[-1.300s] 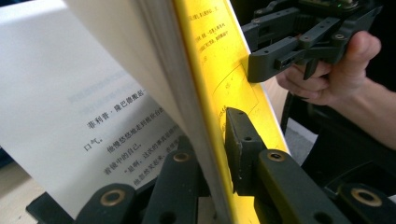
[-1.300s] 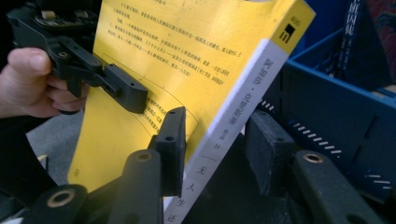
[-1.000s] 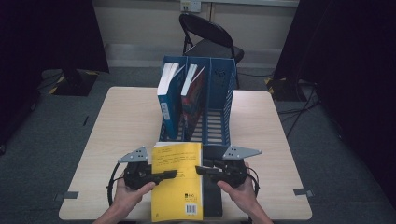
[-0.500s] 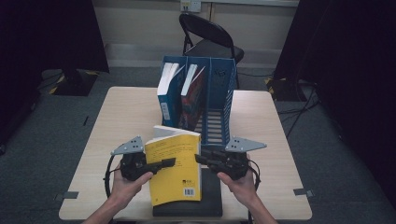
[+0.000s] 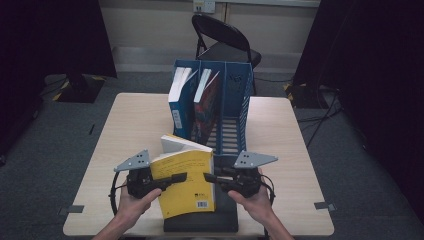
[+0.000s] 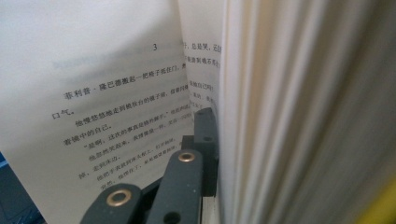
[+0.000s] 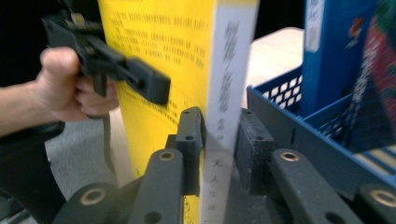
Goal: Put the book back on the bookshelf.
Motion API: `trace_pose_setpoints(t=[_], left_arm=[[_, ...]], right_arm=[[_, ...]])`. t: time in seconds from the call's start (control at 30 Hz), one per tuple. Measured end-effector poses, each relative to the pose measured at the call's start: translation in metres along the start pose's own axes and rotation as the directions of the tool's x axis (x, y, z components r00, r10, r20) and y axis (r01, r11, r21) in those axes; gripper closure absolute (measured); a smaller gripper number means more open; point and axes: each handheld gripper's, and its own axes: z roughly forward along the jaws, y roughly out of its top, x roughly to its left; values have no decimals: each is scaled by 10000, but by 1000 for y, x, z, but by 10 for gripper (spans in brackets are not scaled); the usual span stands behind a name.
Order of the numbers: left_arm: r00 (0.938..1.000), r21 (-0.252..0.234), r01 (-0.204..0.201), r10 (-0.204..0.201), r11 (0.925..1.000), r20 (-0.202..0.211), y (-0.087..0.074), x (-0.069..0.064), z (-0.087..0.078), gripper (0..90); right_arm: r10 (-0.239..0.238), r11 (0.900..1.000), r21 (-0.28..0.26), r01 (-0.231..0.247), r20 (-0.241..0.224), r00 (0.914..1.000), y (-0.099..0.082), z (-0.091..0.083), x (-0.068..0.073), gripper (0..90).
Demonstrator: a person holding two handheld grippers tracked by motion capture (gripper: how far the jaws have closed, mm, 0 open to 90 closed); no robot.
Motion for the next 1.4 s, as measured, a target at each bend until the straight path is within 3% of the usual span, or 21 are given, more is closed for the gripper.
trace_pose_setpoints(t=[0.07, 0.2, 0.3, 0.37, 0.47, 0.57, 0.73, 0.83, 0.9, 0.93, 1.0, 1.07, 1.17, 1.3, 1.4], left_arm=[[10000, 44, -22, 23, 10000, -49, 1, 1, 0, 855], [9999, -100, -91, 90, 9999, -127, 8, 2, 0, 854], [9979, -181, -592, 587, 9981, -267, 15, -1, 0, 851], [9972, -120, -675, 670, 9976, -336, 14, -2, 1, 840], [9956, -14, -638, 635, 9980, -693, 7, 1, 0, 750], [9930, -113, -381, 366, 9992, -1127, 3, 6, -9, 642], [9907, -106, -120, 105, 9999, -1355, -3, 14, -17, 505], [9870, 272, -311, 350, 9991, -1570, -8, 17, -18, 413], [9868, 1077, -466, 625, 9931, -1495, -10, 19, -15, 349], [9847, 1026, -395, 561, 9939, -1649, -13, 21, -14, 342], [9870, 1035, -174, 336, 9945, -1569, -17, 25, -12, 318], [9856, 1124, -218, 402, 9934, -1640, -17, 27, -10, 298], [9914, 1034, -84, 217, 9946, -1290, -15, 32, -5, 282], [9944, 1235, -203, 329, 9921, -1006, -14, 31, 4, 274], [9920, 1329, -344, 500, 9905, -1156, -15, 28, 7, 218]], right_arm=[[57, 10000, 46, -57, -6, 10000, 1, 2, -2, 734], [-409, 9991, -85, 412, 370, 9985, 4, 1, 4, 745], [-451, 9980, -430, 468, 402, 9982, 8, -3, 3, 758], [-562, 9968, -534, 588, 482, 9973, 8, -5, 2, 764], [-768, 9966, -267, 784, 559, 9955, 3, -6, 3, 766], [-667, 9975, -215, 677, 455, 9967, 0, -11, 1, 767], [-621, 9979, -137, 628, 459, 9970, -1, -14, 2, 767], [-654, 9978, -112, 659, 402, 9970, -2, -14, 3, 766], [-709, 9974, -97, 712, 327, 9969, -2, -15, 4, 766], [-716, 9974, -97, 719, 301, 9970, -3, -16, 4, 765], [-732, 9973, -64, 734, 262, 9970, -4, -17, 6, 765], [-715, 9974, -62, 716, 182, 9973, -5, -19, 7, 763], [-758, 9971, -49, 758, 61, 9971, -6, -19, 9, 759], [-718, 9974, -22, 718, -86, 9974, -8, -20, 10, 746], [-749, 9972, 28, 750, -138, 9971, -8, -19, 11, 737]])
